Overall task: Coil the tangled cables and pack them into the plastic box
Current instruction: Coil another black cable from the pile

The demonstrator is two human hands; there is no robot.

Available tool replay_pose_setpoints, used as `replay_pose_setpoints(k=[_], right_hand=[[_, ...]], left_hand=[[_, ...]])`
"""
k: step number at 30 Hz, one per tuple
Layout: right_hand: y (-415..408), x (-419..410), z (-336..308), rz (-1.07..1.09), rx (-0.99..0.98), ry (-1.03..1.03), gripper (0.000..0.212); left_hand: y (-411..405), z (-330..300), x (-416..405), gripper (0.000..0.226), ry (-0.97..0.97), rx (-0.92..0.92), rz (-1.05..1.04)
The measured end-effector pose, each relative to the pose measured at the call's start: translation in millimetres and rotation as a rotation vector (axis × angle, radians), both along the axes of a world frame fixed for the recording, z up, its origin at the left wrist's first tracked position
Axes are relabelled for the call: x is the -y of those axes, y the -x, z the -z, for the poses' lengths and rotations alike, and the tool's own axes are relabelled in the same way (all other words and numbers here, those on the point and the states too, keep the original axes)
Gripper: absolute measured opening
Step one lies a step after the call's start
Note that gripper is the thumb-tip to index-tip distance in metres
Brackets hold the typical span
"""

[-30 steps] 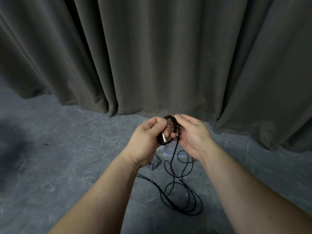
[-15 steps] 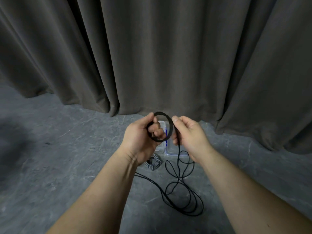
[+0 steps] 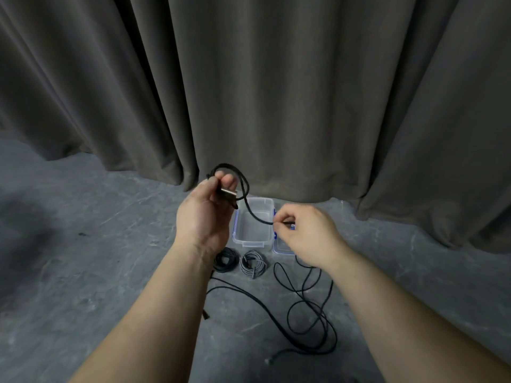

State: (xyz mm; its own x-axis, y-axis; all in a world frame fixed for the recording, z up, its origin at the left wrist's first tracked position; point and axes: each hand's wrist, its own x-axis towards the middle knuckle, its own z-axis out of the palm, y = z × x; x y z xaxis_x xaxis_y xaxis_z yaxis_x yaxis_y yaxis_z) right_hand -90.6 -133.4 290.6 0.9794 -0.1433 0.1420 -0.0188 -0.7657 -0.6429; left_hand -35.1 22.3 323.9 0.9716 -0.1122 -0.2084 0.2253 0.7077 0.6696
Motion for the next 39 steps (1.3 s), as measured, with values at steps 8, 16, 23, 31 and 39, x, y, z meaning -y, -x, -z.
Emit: replay_pose_setpoints(k=[8,16,23,31,39], right_hand=[[11.1,-2.7,-28.6,-0.231,-0.136,0.022,0.019],[1.7,16.9,-15.6,0.117,-0.102,0.087,0.009],[-3.2,3.7,-19.9,0.165,0.247,-0.285,0.035],[-4.3,4.0,-9.2,0.11,0.182,-0.211,0.029],[-6.7,1.6,-7.2,0.03,0.116,-0.805,0.03]], left_hand=[[7.3,5.3,6.4,0.015,-0.303,0.157,0.082],[8.9,6.2,11.2,0.022,-0.33,0.148,0.051],[21.9,12.0,27.7,0.025,-0.514,0.278,0.21],[29.9,6.1,32.2,0.027,-0.189,0.128,0.393],[29.2,2.5,30.3,0.03,0.007,0.047,0.465]])
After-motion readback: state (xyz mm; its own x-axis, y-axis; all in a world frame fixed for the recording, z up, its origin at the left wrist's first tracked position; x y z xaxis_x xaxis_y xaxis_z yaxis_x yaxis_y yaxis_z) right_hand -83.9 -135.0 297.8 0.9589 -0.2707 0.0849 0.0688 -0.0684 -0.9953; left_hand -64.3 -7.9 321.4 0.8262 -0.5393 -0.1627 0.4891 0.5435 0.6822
